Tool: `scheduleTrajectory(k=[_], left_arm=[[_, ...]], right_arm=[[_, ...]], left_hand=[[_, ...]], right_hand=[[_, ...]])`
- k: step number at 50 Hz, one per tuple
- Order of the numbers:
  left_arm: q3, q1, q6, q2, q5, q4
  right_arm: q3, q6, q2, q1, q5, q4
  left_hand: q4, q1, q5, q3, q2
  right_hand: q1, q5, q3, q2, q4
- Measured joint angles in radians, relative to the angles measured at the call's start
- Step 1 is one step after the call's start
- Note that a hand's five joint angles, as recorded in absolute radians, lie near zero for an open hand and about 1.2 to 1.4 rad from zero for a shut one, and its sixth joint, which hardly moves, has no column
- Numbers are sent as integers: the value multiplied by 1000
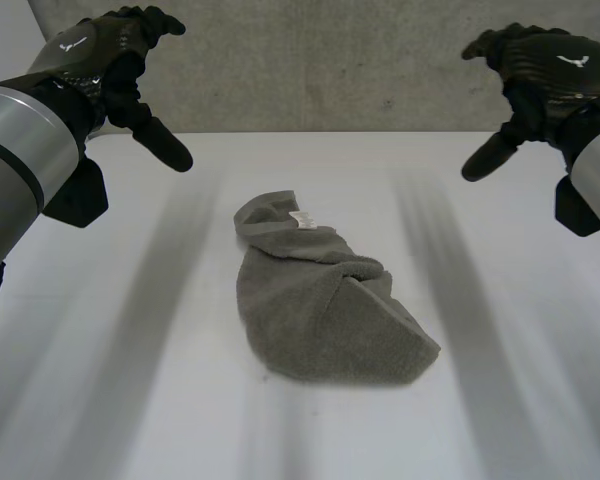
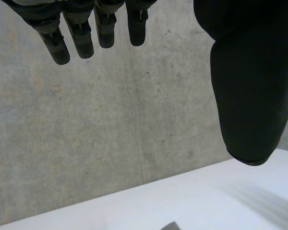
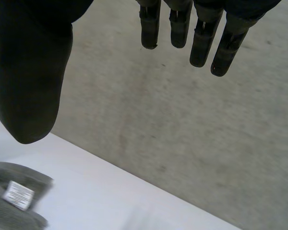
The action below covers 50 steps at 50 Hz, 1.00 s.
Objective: Fold the towel.
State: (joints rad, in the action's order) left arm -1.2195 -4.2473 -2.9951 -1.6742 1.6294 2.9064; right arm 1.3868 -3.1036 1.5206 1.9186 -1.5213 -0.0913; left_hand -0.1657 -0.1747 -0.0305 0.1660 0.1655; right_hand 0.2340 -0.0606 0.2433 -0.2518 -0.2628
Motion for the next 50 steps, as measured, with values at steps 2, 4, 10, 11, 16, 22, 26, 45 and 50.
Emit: scheduleTrajectory(k=[2,4,10,11,16,22,26,45,50], left_arm=[[4,-1,0,-2,2,-13],[8,-1,-1,-3,4,-27],[20,-2,-17,-11,9,-61],[21,-2,-21,-12,9,-65],[23,-2,-41,-15,10,-71],[22,-2,-50,-15,10,-69],[13,0,-51,-16,8,-66],[117,64,-152,-439,-156,42],[185,68,-223,-586,-266,47]], right_arm=[[-7,4,-5,-3,-27,-12],[-14,9,-14,-3,-51,-23],[-31,27,-41,-1,-93,-44],[-31,30,-44,0,-97,-45],[-33,48,-53,0,-122,-46],[-34,57,-55,0,-156,-45],[-36,62,-55,-1,-158,-47],[104,170,-174,-2,96,-154],[172,36,-219,-6,151,-91]], left_hand=[[0,0,0,0,0],[0,0,0,0,0],[0,0,0,0,0],[0,0,0,0,0],[0,0,0,0,0],[0,0,0,0,0],[0,0,0,0,0],[-92,-83,-54,93,94],[-120,-112,-84,121,121]], right_hand=[[0,0,0,0,0],[0,0,0,0,0],[0,0,0,0,0],[0,0,0,0,0],[0,0,0,0,0],[0,0,0,0,0],[0,0,0,0,0],[3,-1,2,-1,0],[56,-68,47,-29,-21]])
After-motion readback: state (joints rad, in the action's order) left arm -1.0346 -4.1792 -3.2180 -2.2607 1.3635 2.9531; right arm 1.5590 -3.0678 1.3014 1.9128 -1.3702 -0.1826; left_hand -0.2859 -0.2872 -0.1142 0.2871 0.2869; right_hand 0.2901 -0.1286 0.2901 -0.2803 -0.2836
